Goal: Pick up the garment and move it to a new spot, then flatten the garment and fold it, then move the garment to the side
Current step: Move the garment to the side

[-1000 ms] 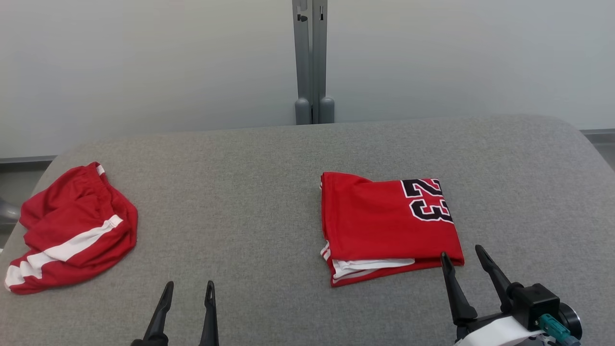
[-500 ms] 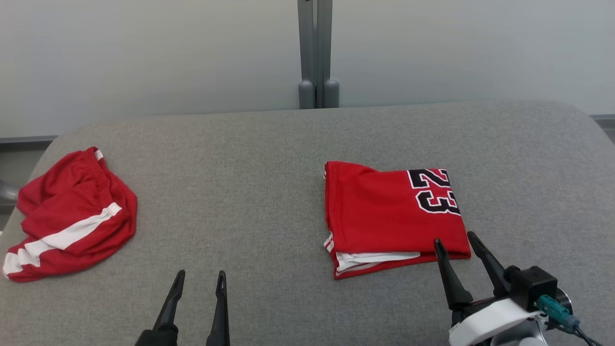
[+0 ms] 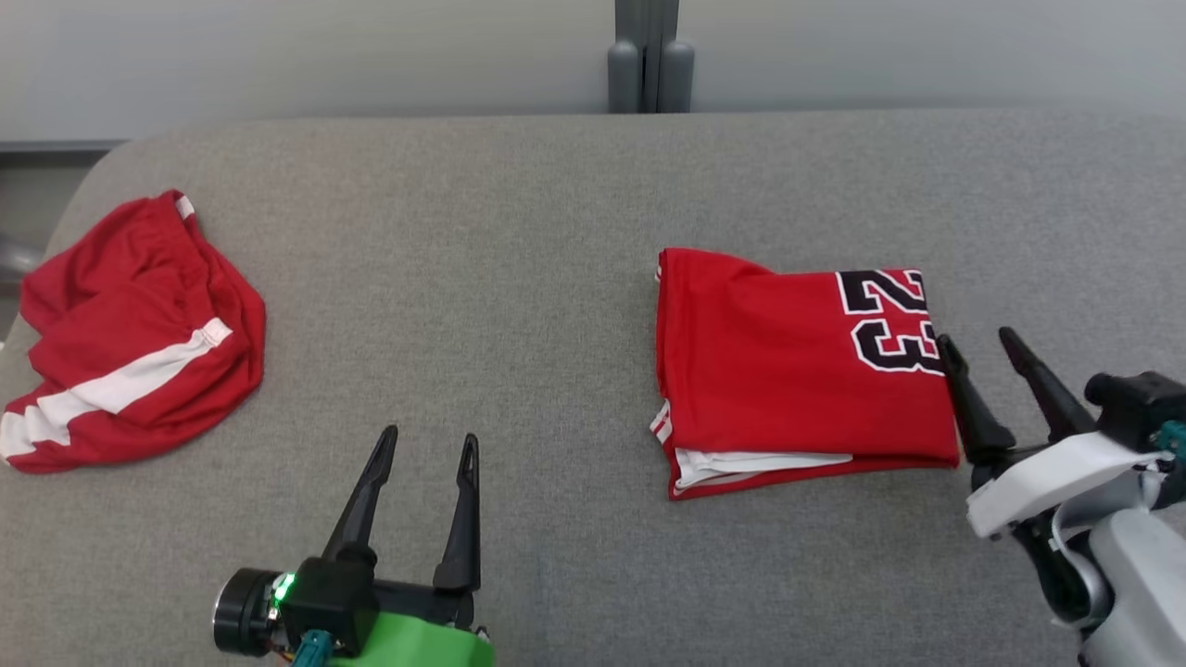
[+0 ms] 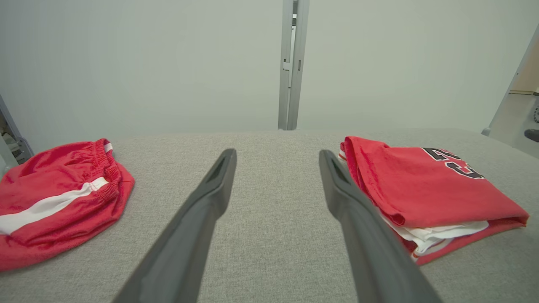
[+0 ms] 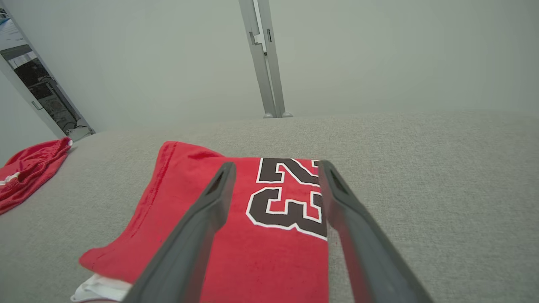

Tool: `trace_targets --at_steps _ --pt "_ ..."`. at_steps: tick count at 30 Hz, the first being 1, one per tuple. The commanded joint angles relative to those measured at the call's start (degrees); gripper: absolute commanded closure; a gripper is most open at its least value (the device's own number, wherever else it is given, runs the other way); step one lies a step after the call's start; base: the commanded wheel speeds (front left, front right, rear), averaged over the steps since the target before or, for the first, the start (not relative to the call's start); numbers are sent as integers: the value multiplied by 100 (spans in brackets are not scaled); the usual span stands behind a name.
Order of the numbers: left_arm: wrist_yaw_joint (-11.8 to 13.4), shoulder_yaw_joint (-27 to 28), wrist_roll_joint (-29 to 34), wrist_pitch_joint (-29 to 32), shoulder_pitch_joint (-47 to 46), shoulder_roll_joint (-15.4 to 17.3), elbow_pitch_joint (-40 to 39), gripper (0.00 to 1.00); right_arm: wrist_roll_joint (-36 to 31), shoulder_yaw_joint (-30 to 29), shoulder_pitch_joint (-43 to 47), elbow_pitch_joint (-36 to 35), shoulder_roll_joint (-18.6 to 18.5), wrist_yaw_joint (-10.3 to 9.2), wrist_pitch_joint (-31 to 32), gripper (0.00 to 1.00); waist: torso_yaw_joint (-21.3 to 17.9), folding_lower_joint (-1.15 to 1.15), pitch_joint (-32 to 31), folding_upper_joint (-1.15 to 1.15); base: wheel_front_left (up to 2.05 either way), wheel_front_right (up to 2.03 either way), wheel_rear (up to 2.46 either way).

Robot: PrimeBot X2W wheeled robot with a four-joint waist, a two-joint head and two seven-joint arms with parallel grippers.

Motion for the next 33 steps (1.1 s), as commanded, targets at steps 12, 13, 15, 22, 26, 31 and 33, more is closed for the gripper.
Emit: trace_targets --at_steps 12,13,15,22,26,31,33 --pt "-67 -137 -86 -1 -668 9 11 0 2238 1310 -1108 679 -1244 -4 603 0 211 0 1163 0 0 0 0" --pt "-63 -162 -85 -1 -702 9 9 0 2325 1365 -1159 719 -1307 -4 608 0 214 0 1198 0 0 0 0" --pt "-73 -216 -83 -1 -776 9 11 0 2506 1499 -1251 794 -1385 -4 634 0 224 0 1269 0 0 0 0" --pt "-101 -288 -55 -1 -941 9 38 0 2952 2097 -1533 883 -1520 -3 766 0 221 0 1478 0 0 0 0" --pt "-114 -289 -31 -1 -981 9 57 0 3118 2465 -1631 790 -1619 -2 701 100 200 0 1524 0 0 0 0" --pt "-150 -262 20 -1 -1038 9 -19 0 3061 2771 -2086 827 -1973 -8 447 100 70 0 1676 0 0 0 0" --pt "-189 -278 27 -1 -1091 9 -51 0 3010 2830 -2329 849 -2070 -7 381 100 21 0 1787 0 0 0 0"
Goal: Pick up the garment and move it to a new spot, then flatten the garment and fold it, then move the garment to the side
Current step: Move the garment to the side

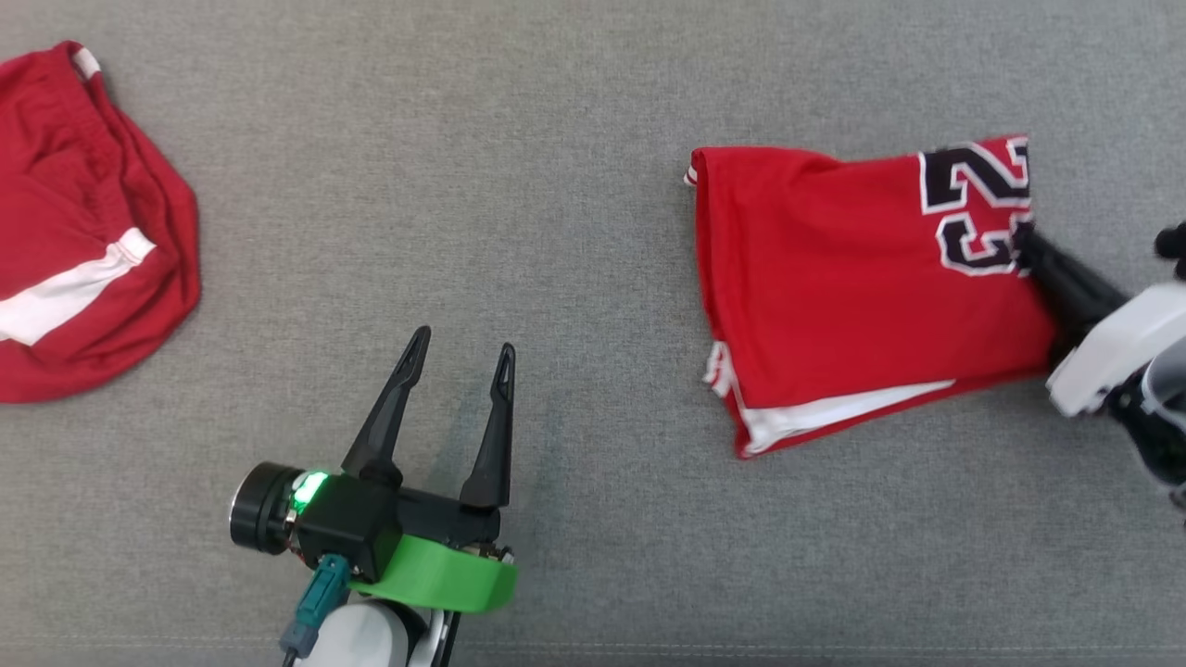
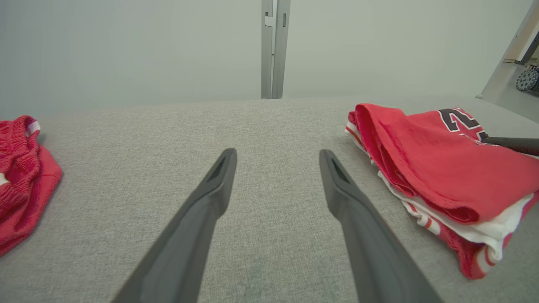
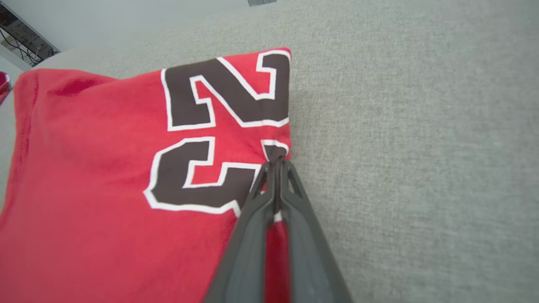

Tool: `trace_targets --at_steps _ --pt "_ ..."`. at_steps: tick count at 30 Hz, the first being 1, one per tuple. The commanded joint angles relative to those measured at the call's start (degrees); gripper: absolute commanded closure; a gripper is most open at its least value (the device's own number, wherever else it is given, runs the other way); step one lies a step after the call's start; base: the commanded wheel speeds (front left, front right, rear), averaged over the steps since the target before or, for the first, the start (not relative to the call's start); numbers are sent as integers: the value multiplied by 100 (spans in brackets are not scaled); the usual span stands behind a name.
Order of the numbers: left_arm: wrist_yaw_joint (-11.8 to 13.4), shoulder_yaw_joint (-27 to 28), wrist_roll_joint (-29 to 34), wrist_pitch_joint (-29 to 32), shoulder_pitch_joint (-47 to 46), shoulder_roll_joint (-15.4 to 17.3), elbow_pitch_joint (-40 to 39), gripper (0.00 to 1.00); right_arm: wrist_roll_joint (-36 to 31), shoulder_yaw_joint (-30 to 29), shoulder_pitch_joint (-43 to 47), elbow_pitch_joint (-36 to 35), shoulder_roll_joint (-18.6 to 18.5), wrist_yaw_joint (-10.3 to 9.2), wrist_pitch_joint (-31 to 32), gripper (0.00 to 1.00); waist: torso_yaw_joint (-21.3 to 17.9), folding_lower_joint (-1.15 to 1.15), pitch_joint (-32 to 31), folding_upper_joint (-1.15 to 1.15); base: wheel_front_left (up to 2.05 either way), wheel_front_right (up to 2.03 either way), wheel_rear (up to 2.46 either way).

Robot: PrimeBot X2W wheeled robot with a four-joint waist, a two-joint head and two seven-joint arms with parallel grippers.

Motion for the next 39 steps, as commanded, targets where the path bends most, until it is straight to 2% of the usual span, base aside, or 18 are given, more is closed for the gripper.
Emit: trace_targets --at_steps 1,8,15,20,27,33,34,35,36,39 --pt "-27 8 29 -1 -153 9 -50 0 -71 29 -254 35 -106 -13 -59 100 -105 0 197 0 0 0 0" --pt "-150 -58 140 0 -457 9 -198 0 -259 62 -1192 290 -592 -13 -139 100 -267 0 728 0 0 0 0" --pt "-279 -119 458 0 -856 19 -381 0 -398 -247 -1851 666 -1154 -12 -248 100 -447 0 1338 0 0 0 0" --pt "-317 -90 635 0 -1108 77 -592 0 -383 -462 -1965 799 -1651 -12 -252 100 -546 0 1652 0 0 0 0" --pt "-332 -125 744 0 -1285 150 -803 0 -279 -861 -1667 953 -2358 -13 -320 100 -637 0 1906 0 0 0 0" --pt "-350 -141 751 0 -1341 218 -846 0 -435 -1313 -1673 1066 -2561 -13 -388 100 -685 0 2017 0 0 0 0" --pt "-355 -147 748 0 -1355 224 -841 0 -515 -1390 -1720 1117 -2558 -12 -400 67 -685 0 2032 0 0 0 0" --pt "-360 -151 746 0 -1368 228 -831 0 -588 -1472 -1783 1176 -2540 -13 -407 51 -683 0 2039 0 0 0 0" --pt "-364 -162 740 0 -1387 227 -810 0 -715 -1569 -1866 1252 -2498 -13 -422 0 -672 0 2035 0 0 0 0" --pt "-349 -181 722 0 -1416 214 -767 0 -1336 -1866 -2097 1353 -2256 -12 -438 0 -629 0 1930 0 0 0 0"
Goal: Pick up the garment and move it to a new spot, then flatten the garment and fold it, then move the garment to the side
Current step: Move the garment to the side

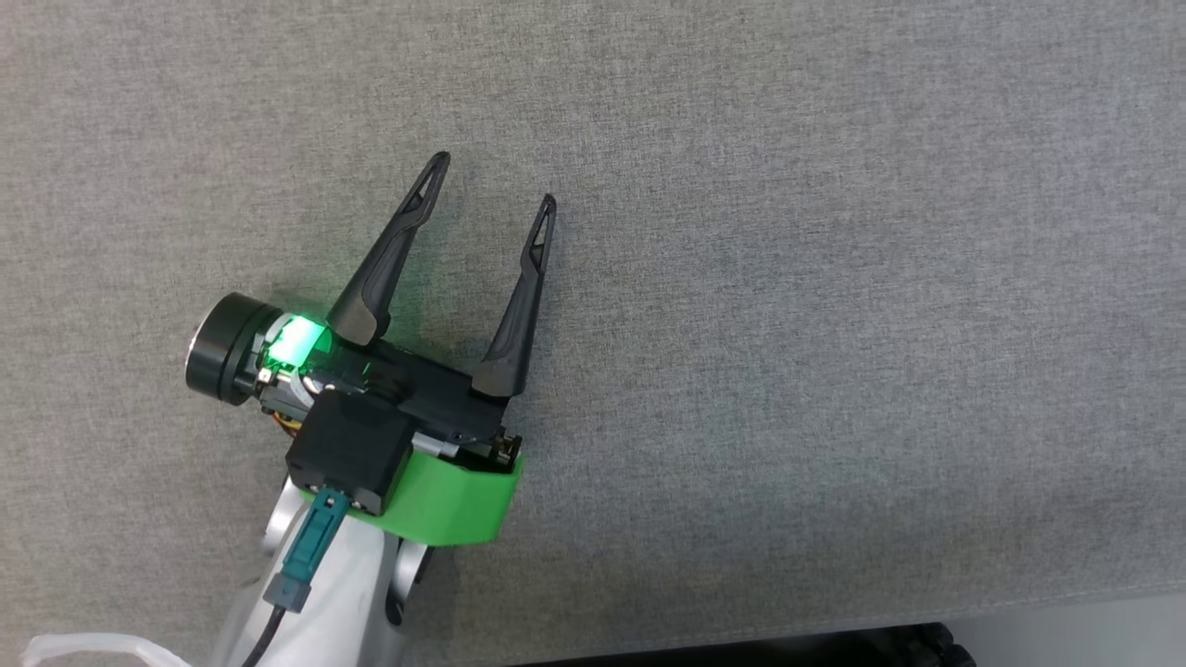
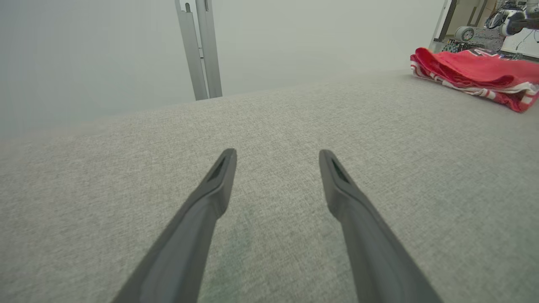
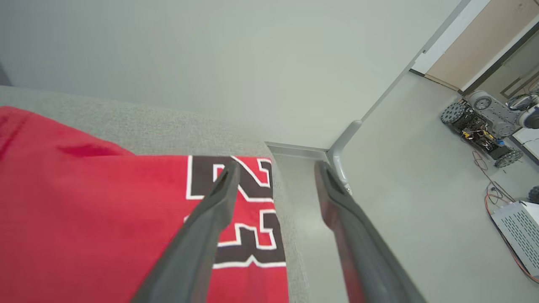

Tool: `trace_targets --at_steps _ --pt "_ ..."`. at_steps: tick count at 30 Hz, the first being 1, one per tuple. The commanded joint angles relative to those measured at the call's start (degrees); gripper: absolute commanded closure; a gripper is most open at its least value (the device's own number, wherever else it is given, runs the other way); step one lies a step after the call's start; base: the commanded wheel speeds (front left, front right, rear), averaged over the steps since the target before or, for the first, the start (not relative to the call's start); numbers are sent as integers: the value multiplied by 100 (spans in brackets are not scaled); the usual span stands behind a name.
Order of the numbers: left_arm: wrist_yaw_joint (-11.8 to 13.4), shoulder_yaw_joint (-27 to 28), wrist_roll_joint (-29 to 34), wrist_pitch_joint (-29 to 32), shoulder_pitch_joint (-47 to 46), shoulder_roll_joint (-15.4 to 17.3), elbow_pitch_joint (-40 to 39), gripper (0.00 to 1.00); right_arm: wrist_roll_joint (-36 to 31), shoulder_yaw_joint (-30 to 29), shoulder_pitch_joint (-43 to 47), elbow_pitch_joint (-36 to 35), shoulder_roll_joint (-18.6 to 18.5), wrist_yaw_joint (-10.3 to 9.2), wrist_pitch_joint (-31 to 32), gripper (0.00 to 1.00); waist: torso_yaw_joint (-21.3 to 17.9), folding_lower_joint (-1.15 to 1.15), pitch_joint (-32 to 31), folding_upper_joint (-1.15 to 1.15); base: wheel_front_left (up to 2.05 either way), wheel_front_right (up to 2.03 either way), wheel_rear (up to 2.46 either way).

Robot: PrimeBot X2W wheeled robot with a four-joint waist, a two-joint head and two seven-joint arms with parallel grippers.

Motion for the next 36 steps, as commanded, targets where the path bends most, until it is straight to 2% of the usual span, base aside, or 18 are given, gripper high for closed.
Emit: trace_targets --at_steps 1,6,10,13,20,25,33,36 --pt "32 20 -42 0 -79 20 18 0 -348 -192 -132 -75 262 -10 -20 0 50 -1 -173 0 0 0 0" --pt "133 74 -170 0 174 -22 186 0 -1188 -791 387 -397 1357 -10 -23 0 98 -1 -799 0 0 0 0" --pt "217 167 -317 0 484 -66 365 0 -1567 -862 1077 -755 2274 -10 -25 0 125 -1 -1426 0 0 0 0" --pt "261 242 -424 0 740 -96 488 0 -1669 -815 1564 -966 2756 -10 -25 0 163 -1 -1908 0 0 0 0" --pt "423 474 -772 0 1412 -146 755 0 -1778 -845 2585 -1558 3575 -10 -25 0 265 -1 -2936 0 0 0 0" --pt "593 708 -1031 0 1953 -170 930 0 -2143 -1012 3490 -2060 4174 -10 -23 0 344 -1 -3648 0 0 0 0" --pt "735 1071 -1104 0 2615 -174 931 0 -3040 -1562 4822 -3095 5255 -9 -23 0 321 -1 -4305 0 0 0 0" --pt "727 1200 -993 0 2812 -175 885 0 -3327 -1634 5243 -3377 5530 -9 -23 0 288 -1 -4471 0 0 0 0"
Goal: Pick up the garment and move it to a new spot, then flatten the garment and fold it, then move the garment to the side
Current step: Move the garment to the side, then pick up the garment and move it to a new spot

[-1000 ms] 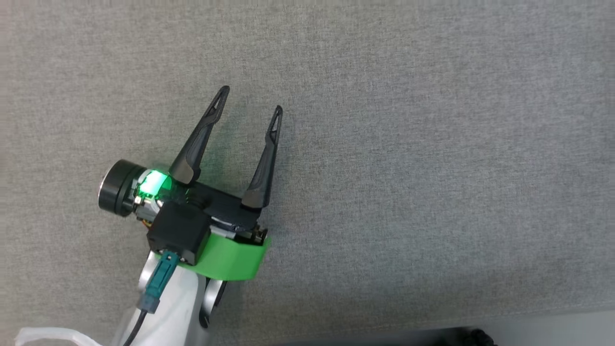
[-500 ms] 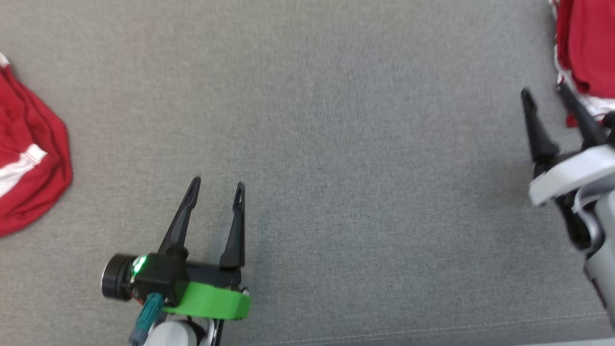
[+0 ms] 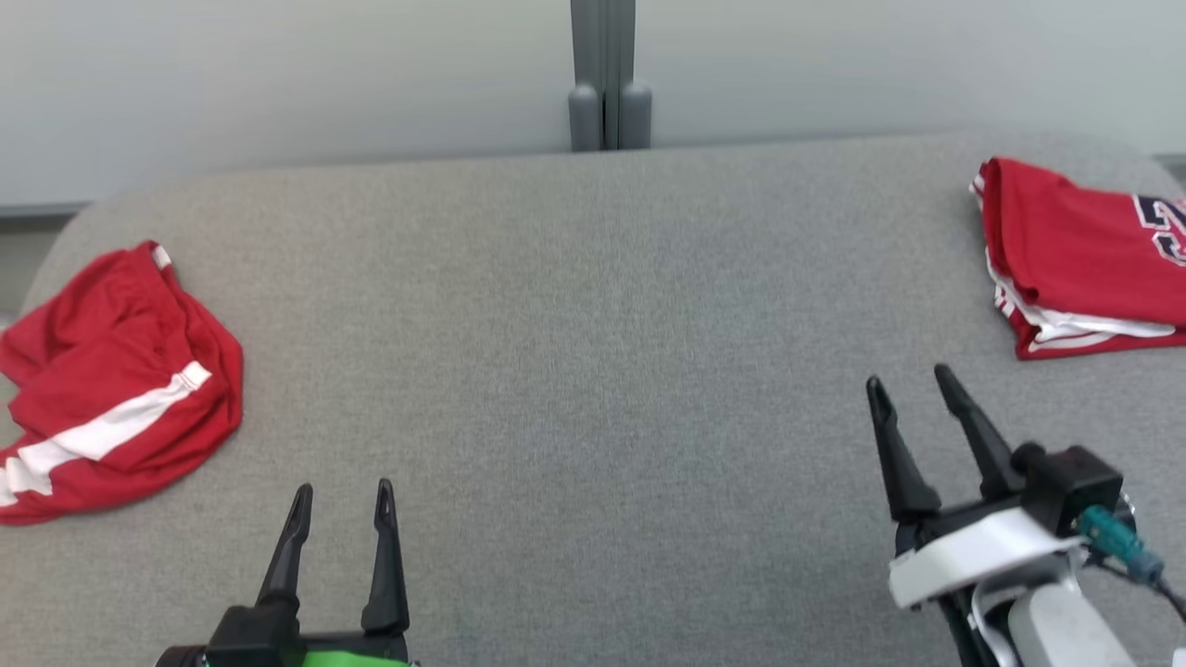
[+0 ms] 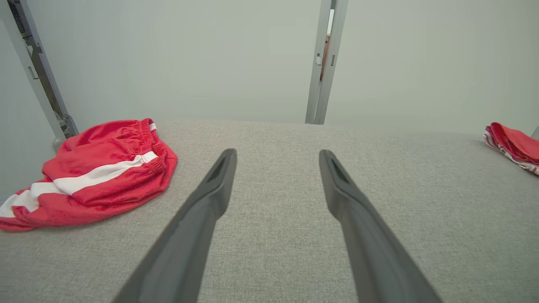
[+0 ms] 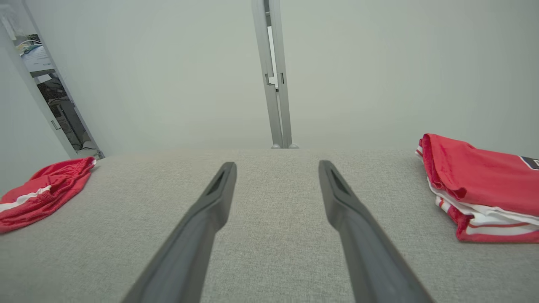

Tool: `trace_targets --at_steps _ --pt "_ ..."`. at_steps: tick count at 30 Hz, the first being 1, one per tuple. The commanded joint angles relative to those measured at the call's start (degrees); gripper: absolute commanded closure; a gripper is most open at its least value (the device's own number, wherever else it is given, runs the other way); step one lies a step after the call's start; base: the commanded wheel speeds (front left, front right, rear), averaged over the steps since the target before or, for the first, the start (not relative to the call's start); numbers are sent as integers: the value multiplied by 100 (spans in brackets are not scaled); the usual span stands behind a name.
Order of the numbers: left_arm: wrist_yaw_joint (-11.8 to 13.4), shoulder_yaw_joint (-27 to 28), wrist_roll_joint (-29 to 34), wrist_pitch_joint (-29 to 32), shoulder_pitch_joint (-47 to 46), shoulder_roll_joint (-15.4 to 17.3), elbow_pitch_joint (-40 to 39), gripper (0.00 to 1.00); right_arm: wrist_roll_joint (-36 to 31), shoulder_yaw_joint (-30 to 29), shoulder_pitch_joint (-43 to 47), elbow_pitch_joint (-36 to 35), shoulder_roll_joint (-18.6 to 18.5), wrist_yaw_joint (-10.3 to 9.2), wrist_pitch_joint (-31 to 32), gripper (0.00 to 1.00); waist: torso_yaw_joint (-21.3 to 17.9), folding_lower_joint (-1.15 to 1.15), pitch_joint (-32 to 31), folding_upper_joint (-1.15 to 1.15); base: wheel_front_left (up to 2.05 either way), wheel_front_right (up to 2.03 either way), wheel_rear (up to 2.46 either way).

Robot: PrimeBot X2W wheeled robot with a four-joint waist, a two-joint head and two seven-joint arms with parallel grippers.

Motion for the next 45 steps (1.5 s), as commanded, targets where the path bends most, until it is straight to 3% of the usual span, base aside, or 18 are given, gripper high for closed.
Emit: trace_targets --at_steps 1,13,45 --pt "13 73 13 0 153 6 -46 0 -68 -27 242 -91 91 -9 -15 0 9 1 -514 0 0 0 0" --pt "-176 199 289 0 520 5 -102 0 -400 -2 1075 -300 349 -9 -15 0 -8 1 -772 0 0 0 0" --pt "-330 90 330 0 399 5 -48 0 -591 -260 1222 -290 488 -9 -15 0 -34 1 -671 0 0 0 0"
